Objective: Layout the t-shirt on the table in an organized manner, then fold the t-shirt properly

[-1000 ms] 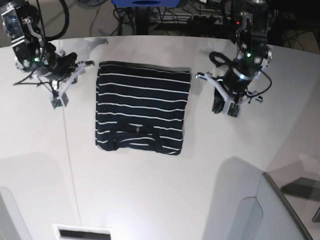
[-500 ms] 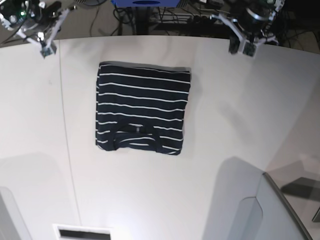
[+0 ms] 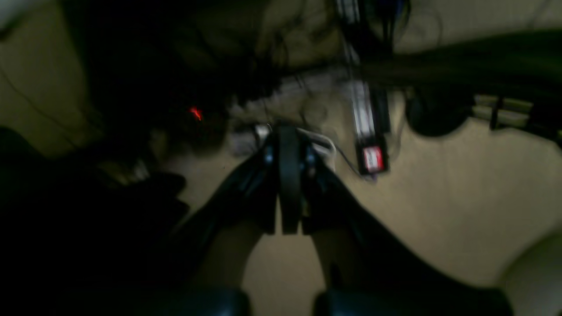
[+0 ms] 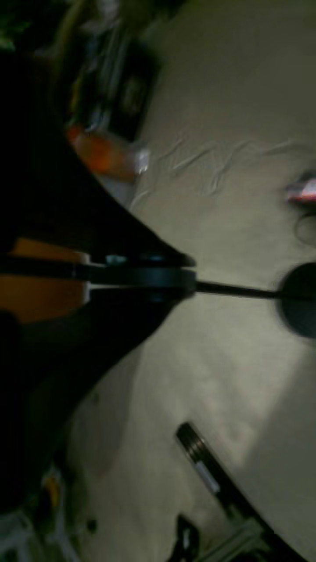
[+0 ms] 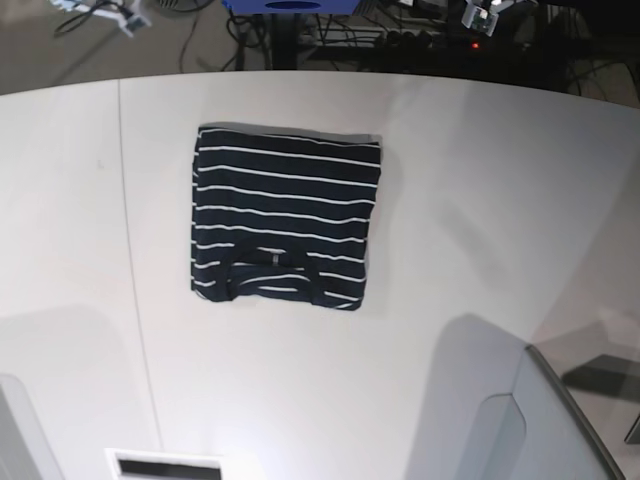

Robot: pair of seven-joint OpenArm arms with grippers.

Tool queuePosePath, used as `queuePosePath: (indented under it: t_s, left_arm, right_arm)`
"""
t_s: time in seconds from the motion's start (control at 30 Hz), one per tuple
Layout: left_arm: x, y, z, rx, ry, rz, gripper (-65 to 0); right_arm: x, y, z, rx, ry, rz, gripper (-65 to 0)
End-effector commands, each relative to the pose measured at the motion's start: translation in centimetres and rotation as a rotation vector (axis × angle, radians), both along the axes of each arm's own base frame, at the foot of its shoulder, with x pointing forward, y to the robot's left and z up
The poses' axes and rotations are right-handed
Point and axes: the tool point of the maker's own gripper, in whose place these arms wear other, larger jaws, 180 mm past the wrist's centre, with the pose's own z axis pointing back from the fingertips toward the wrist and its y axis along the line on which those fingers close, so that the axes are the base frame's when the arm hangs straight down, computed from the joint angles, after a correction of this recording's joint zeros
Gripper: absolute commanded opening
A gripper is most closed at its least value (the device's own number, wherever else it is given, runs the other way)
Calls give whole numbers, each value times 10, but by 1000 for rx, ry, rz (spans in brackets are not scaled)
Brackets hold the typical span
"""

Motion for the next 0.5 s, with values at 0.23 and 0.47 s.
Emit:
queuePosePath:
  t_s: [0.23, 0.47]
  left_arm:
    - [-66, -18, -97, -67, 164, -43, -650]
    - [-63, -59, -136, -231, 92, -19, -650]
  right_arm:
    - [-39, -27, -71, -120, 88, 247, -650]
    - [-26, 6, -105, 9, -201, 238, -648]
